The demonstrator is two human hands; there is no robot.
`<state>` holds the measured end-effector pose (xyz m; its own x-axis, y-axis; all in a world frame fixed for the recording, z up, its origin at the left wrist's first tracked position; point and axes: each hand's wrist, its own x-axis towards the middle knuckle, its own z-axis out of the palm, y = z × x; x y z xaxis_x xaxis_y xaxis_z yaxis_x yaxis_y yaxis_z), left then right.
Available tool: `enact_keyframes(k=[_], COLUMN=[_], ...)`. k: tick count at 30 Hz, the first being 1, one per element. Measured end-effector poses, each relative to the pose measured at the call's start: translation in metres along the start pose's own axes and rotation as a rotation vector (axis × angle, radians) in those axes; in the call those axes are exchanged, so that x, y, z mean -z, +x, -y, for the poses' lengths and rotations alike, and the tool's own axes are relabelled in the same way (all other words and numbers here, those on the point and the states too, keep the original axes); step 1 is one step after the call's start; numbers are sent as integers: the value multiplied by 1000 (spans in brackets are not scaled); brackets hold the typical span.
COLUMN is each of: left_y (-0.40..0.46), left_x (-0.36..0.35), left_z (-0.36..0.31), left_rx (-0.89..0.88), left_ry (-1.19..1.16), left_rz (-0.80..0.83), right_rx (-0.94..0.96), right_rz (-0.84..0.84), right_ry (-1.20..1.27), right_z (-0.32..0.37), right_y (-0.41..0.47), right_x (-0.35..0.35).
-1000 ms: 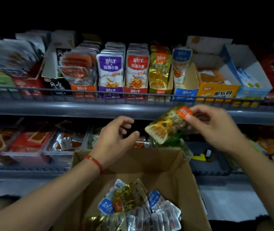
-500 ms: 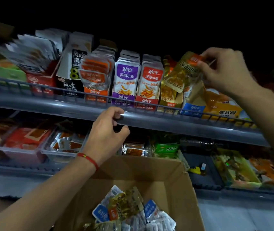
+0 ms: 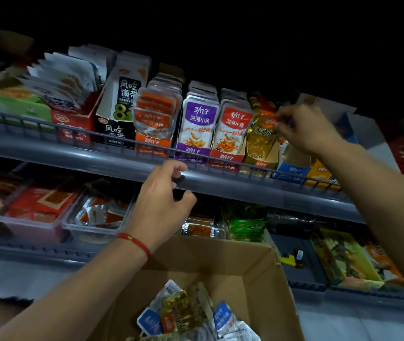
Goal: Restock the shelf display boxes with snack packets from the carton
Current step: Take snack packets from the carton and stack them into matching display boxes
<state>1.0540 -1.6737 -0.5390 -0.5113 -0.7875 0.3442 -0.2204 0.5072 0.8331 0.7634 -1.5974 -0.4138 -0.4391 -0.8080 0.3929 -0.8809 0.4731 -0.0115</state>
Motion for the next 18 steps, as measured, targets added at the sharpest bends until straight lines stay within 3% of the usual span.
enact_keyframes(k=[18], left_y=[-2], left_x=[-3], left_z=[-2], left_rx=[-4], left_ry=[9], left_rz=[15], right_rx=[-29], right_rz=[-150], right_ry=[76], right_z=[8], right_y=[15], right_x=[-13])
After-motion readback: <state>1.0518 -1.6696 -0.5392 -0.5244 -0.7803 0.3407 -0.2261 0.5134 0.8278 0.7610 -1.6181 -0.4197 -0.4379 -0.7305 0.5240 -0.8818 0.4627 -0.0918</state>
